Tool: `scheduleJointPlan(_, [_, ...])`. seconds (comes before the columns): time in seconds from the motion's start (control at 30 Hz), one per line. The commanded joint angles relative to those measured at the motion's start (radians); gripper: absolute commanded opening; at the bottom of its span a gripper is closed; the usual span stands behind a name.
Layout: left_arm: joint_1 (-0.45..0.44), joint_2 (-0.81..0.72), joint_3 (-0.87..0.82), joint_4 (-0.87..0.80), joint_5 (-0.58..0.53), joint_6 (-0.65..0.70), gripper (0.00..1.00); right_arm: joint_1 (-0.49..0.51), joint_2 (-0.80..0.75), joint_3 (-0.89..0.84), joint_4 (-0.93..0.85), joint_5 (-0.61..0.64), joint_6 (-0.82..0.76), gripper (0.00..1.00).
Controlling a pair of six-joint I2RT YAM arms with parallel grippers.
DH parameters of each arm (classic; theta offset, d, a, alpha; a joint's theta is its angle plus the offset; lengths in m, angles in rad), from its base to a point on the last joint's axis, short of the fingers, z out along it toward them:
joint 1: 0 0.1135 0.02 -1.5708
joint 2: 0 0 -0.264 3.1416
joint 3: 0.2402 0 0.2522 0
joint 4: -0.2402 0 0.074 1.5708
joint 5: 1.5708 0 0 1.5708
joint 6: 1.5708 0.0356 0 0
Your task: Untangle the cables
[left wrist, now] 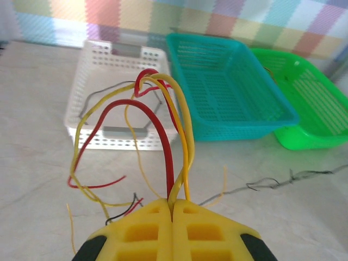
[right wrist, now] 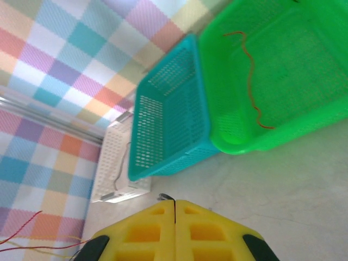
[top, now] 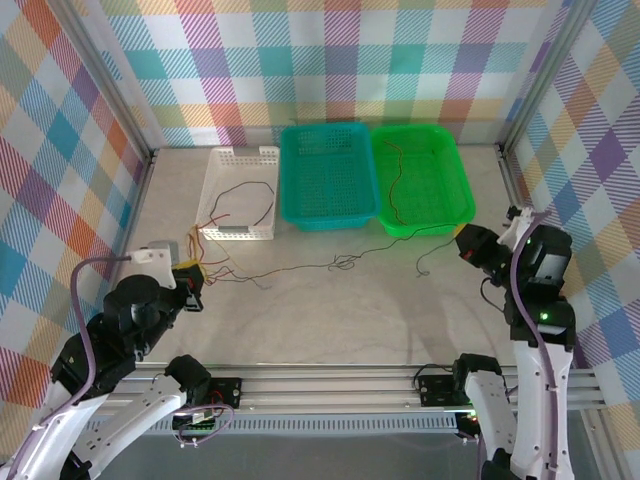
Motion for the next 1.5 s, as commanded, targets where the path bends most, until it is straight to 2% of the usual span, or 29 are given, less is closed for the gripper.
scheduleJointPlan(0.0, [0.009,-0.041,-0.009,-0.033,-0.181,0.014,0.0,-0.001,0.033,0.137,-0.012,-0.053,-0.056,0.0])
scheduleJointPlan(0.2, [-0.002,-0.058,0.026,-0.059,-0.321,0.027,0.0,-0.002,0.131,0.327,-0.197,0.145,-0.145,0.0])
scheduleJointPlan(0.5, [-0.035,-0.041,0.038,-0.093,-0.407,0.027,0.0,-0.001,0.165,0.499,-0.316,0.381,-0.148,0.0])
scheduleJointPlan(0.9, [-0.06,0.002,0.029,-0.077,-0.461,0.029,0.0,-0.002,0.147,0.539,-0.41,0.621,-0.101,0.0])
scheduleJointPlan(1.07, [-0.071,0.002,0.023,-0.066,-0.493,0.036,0.0,-0.001,0.099,0.489,-0.425,0.675,-0.1,0.0])
scheduleJointPlan(1.2, [-0.072,0.032,0.005,-0.06,-0.435,0.018,0.0,-0.001,0.08,0.423,-0.41,0.589,-0.124,0.0])
scheduleJointPlan(1.27, [-0.071,0.042,-0.005,-0.037,-0.375,0.018,0.0,-0.001,0.085,0.371,-0.389,0.469,-0.141,0.0])
scheduleJointPlan(1.33, [-0.071,0.054,-0.028,0.003,-0.288,0.013,0.0,-0.001,0.096,0.307,-0.348,0.272,-0.162,0.0])
scheduleJointPlan(1.4, [-0.071,0.074,-0.049,0.057,-0.154,0.025,0.0,-0.002,0.104,0.23,-0.289,0.095,-0.175,0.0])
scheduleJointPlan(1.47, [-0.071,0.102,-0.057,0.103,-0.035,0.028,0.0,0.001,0.132,0.168,-0.251,-0.03,-0.175,0.0])
